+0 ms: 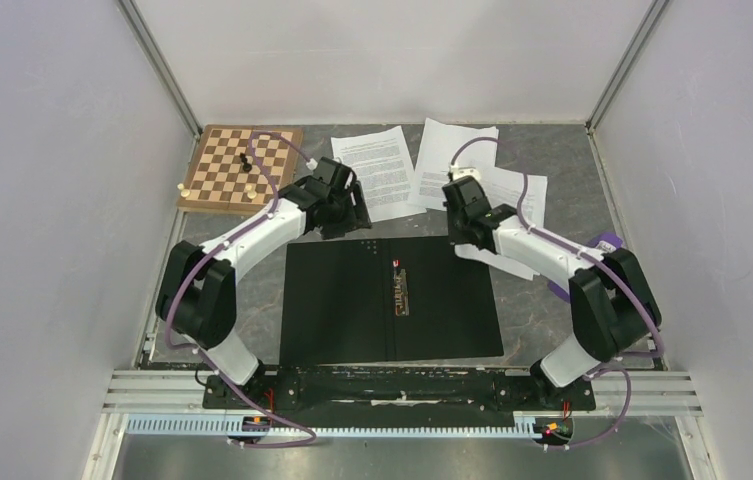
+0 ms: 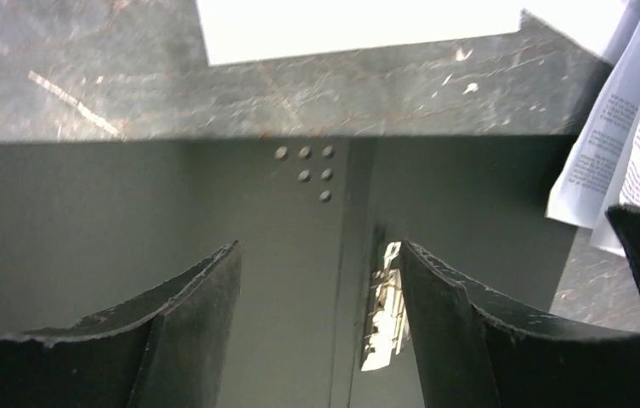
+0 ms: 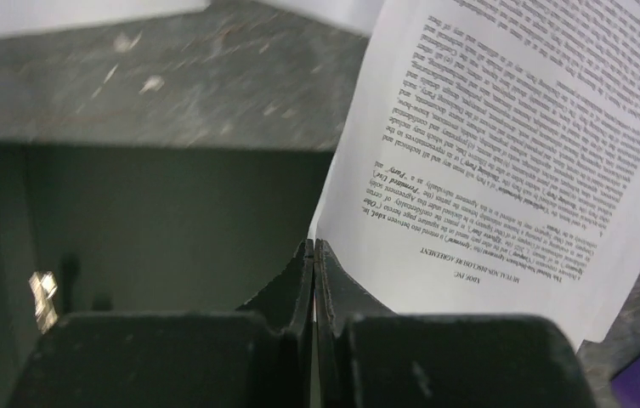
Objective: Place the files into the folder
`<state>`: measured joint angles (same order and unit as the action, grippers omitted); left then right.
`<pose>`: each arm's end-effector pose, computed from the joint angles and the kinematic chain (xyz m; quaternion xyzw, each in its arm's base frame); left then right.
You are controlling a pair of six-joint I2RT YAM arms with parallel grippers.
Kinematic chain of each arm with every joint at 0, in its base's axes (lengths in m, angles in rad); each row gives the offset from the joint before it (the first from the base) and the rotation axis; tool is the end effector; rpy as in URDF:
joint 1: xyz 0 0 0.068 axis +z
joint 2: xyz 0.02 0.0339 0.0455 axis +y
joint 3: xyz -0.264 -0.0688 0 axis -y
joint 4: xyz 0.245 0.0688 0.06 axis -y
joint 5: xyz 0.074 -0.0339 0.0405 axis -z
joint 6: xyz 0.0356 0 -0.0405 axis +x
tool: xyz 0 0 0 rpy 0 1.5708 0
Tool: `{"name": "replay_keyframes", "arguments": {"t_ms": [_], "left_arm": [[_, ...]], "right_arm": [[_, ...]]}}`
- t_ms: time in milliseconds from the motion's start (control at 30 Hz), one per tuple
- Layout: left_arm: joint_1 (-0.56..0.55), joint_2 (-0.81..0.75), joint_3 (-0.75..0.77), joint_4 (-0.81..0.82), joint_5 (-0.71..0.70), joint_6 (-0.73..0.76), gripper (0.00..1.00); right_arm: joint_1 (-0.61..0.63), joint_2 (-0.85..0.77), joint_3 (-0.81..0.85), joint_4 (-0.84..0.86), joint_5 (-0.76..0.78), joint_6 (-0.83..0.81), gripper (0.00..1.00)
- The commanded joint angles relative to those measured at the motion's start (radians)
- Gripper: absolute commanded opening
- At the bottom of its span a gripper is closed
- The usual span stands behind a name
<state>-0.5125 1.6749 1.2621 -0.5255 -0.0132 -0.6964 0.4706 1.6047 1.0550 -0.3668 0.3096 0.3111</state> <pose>0.3146 -0.1765 0.2443 -0.0893 0.9462 -0.1716 0.2595 0.3034 0.1422 0.2149 -0.0252 0.9366 -0.0140 0.3492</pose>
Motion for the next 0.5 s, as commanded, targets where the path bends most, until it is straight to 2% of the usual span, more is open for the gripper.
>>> {"name": "replay_keyframes", "arguments": {"t_ms": [0, 200, 467], "left_arm": [[-0.002, -0.093, -0.089, 0.027, -0.038, -0.052, 0.74], [-0.002, -0.157, -0.200, 0.068, -0.030, -0.087, 0.74], [-0.002, -0.177, -0.265, 0.091, -0.020, -0.090, 0.74]], "right_arm": [[0.110, -0.101, -0.060, -0.027, -0.013, 0.063, 0.00], [0.279, -0.158, -0.130, -0.056, 0.013, 0.160, 0.00], [0.395, -0.184, -0.195, -0.075, 0.055, 0.222, 0.00]]}}
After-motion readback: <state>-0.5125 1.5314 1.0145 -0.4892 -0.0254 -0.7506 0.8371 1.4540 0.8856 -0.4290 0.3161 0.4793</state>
